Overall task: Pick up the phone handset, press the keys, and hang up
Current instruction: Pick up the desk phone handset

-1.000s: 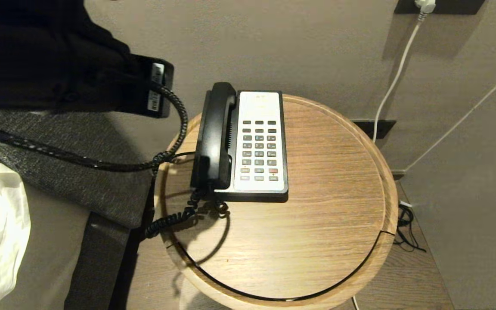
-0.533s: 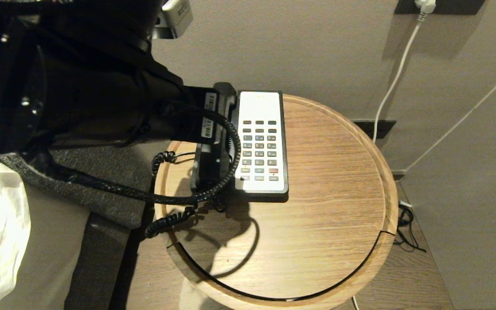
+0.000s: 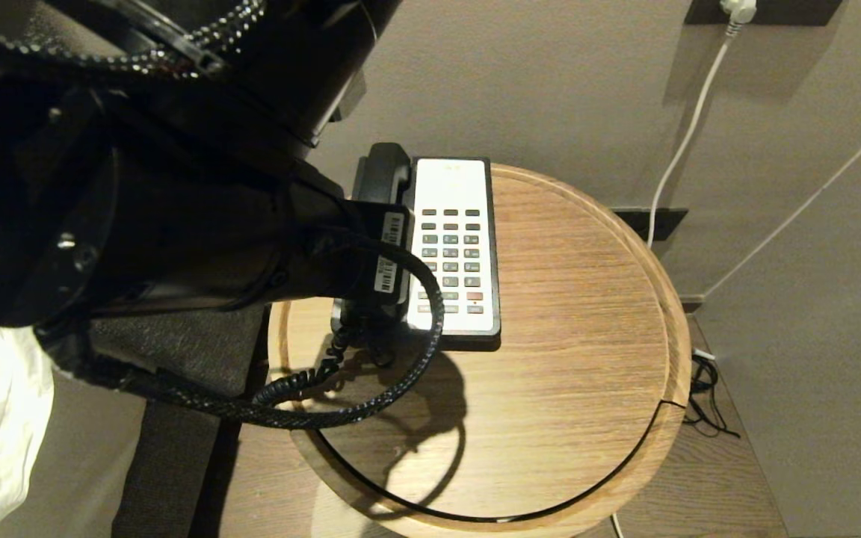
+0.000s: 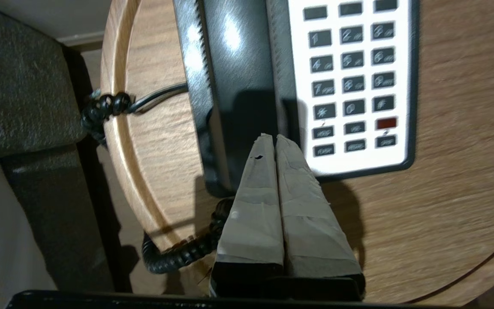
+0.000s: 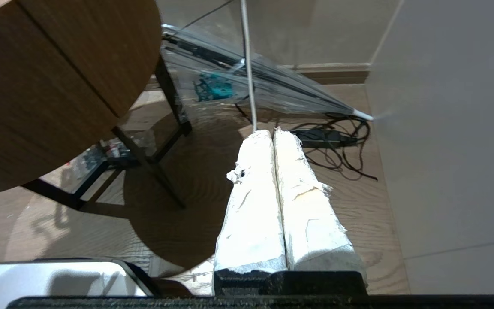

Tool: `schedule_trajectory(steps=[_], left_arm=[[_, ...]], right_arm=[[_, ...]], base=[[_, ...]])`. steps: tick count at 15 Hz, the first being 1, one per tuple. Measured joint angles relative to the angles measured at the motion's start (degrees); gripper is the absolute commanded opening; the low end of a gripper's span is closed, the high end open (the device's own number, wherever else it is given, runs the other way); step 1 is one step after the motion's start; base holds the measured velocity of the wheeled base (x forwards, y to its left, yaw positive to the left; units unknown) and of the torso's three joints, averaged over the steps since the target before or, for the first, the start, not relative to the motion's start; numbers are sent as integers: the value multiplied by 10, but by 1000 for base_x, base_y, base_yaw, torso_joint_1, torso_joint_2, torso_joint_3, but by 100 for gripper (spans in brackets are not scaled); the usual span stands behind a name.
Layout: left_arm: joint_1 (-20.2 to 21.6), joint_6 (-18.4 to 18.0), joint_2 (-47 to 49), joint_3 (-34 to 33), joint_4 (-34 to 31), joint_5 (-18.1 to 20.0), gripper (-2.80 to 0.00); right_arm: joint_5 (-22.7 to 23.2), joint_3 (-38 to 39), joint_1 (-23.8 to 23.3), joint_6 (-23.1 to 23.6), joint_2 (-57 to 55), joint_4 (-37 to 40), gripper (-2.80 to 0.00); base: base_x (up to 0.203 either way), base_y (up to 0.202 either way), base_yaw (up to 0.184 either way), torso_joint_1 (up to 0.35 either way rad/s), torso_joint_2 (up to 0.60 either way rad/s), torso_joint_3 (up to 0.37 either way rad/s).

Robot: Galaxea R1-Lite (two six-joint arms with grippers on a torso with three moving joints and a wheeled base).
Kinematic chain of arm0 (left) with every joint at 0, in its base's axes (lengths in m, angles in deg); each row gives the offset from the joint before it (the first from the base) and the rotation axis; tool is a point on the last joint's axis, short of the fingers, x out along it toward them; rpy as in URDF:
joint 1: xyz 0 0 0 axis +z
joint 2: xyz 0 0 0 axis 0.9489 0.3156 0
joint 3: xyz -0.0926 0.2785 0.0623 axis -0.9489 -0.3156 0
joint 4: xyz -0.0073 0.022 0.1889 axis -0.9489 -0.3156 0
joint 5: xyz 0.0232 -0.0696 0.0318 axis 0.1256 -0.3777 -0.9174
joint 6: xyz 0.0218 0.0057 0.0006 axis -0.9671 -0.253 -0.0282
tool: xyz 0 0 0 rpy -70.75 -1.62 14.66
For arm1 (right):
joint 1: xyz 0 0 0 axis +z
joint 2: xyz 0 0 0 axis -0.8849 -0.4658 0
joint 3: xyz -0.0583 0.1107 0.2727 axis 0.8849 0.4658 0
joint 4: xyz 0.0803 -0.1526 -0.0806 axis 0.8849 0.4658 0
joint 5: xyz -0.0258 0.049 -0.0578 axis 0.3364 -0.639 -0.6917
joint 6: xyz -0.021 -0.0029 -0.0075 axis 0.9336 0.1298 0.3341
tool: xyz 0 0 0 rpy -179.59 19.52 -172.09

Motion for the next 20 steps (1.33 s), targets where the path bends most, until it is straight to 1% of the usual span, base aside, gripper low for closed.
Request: schedule_trajectory(steps=[2, 5, 8, 11, 14, 16, 20], left_arm=[[-2, 2, 3, 3, 3, -8, -280], [-9, 3, 7, -2, -2, -39, -280], [-11, -2, 4, -3, -7, -49, -280], [-12, -2, -1, -1, -3, -52, -280], [-12, 6, -7, 0, 3, -52, -280], [-13, 4, -12, -1, 20, -52, -280], [-12, 5, -14, -10, 22, -53, -280]], right_arm=[[0, 0, 0, 0, 0, 0, -280], [0, 0, 0, 0, 0, 0, -280], [0, 0, 0, 0, 0, 0, -280], [0, 0, 0, 0, 0, 0, -280], [0, 0, 0, 0, 0, 0, -280], [0, 0, 0, 0, 0, 0, -280], [0, 0, 0, 0, 0, 0, -280]], base=[[0, 0, 0, 0, 0, 0], [0, 0, 0, 0, 0, 0], [0, 0, 0, 0, 0, 0], [-92, 0, 0, 2, -1, 4], [0, 0, 0, 0, 0, 0], [0, 0, 0, 0, 0, 0], [0, 0, 0, 0, 0, 0]])
